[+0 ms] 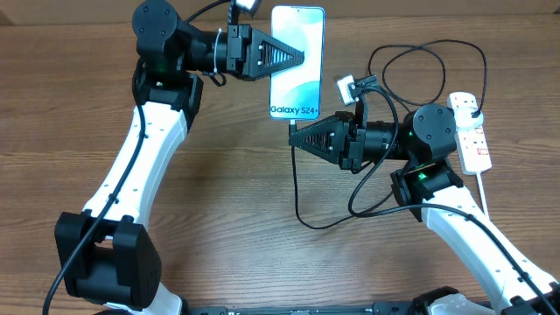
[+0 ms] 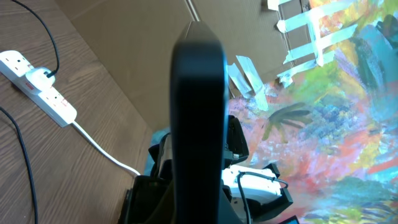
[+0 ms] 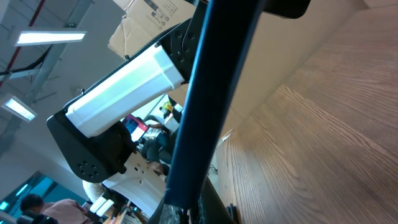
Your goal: Plug charger to phone and switch on socket
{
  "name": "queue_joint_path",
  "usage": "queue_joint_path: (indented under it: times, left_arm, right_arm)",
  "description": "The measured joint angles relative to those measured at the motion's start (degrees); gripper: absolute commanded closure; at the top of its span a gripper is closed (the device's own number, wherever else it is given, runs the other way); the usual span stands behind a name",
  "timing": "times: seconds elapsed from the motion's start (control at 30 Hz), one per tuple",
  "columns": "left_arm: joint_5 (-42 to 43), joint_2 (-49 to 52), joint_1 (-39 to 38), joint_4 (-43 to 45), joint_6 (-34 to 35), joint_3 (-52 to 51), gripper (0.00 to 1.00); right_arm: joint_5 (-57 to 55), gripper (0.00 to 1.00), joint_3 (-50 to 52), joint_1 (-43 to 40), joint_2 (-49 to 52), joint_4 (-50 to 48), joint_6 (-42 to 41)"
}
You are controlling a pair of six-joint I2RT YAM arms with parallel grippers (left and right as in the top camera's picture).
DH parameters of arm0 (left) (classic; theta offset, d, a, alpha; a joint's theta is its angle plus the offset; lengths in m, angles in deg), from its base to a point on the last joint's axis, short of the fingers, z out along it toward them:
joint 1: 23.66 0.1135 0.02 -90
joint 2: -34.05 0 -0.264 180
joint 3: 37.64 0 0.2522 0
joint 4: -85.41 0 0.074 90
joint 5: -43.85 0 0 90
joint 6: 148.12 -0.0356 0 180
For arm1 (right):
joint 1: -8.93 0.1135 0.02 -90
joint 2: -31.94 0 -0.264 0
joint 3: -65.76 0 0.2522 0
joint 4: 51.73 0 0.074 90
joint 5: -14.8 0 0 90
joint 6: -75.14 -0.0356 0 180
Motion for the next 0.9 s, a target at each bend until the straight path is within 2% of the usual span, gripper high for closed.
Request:
queue_joint_path:
  times: [0.9]
  left_arm:
    - [0.6, 0.0, 0.8, 0.0, 0.1, 0.0, 0.96]
  right_arm:
    - [-0.9, 0.96, 0.0, 0.0, 0.0, 0.0, 0.0]
